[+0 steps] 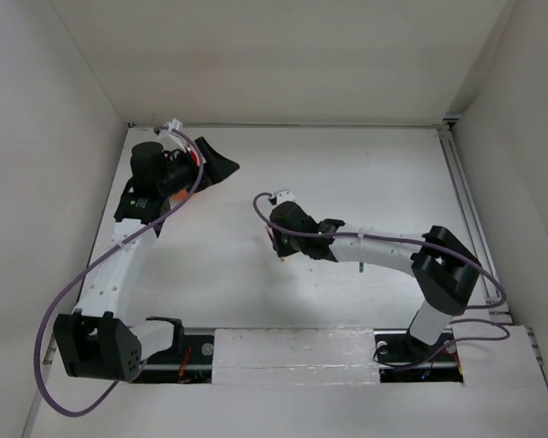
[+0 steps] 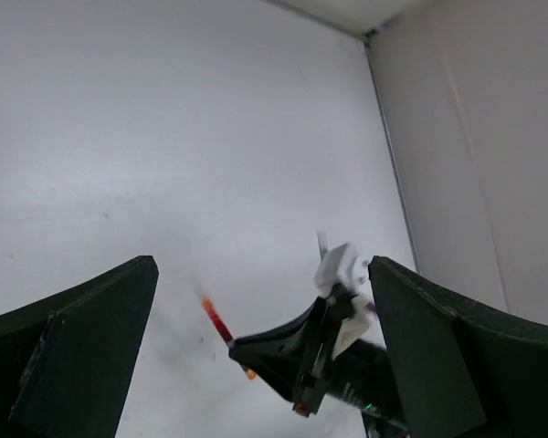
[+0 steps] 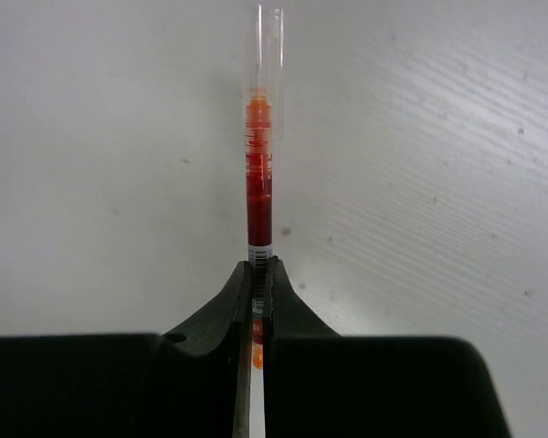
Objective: Sort the stationery into containers
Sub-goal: Grab a piece of stationery with the right arm, then pass the stationery from the right arm to the left
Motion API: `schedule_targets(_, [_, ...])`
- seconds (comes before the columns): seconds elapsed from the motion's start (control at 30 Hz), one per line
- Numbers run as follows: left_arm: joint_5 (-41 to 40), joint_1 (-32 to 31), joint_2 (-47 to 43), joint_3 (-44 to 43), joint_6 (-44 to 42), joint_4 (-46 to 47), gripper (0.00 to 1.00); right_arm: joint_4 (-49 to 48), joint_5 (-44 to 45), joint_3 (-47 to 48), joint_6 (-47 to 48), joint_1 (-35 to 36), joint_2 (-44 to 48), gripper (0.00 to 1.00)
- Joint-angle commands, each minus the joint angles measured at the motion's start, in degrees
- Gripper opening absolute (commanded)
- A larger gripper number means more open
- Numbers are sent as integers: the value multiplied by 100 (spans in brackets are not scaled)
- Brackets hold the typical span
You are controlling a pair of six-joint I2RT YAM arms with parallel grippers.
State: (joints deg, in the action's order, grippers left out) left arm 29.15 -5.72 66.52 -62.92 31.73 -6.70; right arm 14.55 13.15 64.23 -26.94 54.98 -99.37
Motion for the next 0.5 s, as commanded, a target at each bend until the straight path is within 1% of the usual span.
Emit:
schedule_targets(0.0, [1224,-17,36,568,588,1249,100,-865,-496,178,-22,-119,436,0])
schedule_targets(0.03, [1225,-17,36,674,650,1450,100,-935,-550,326,-22,-189,497,0])
schedule_targets(0.1, [1173,-17,36,824,651,1452,100,-936,-550,546,-22,-250,411,0])
schedule_targets(0.13, [1172,-17,36,825,651,1530,100,-936,-550,808,-22,-251,358,0])
schedule_targets(0.27, [1172,-17,98,825,590,1470,100,-936,-717,1371,-22,-304,120,0])
schedule_targets(0.33, [1172,-17,150,825,589,1470,100,-988,-848,1522,-22,-304,120,0])
schedule_targets(0.47, [1049,-17,211,939,589,1417,100,-1506,-1041,1470,-22,-252,286,0])
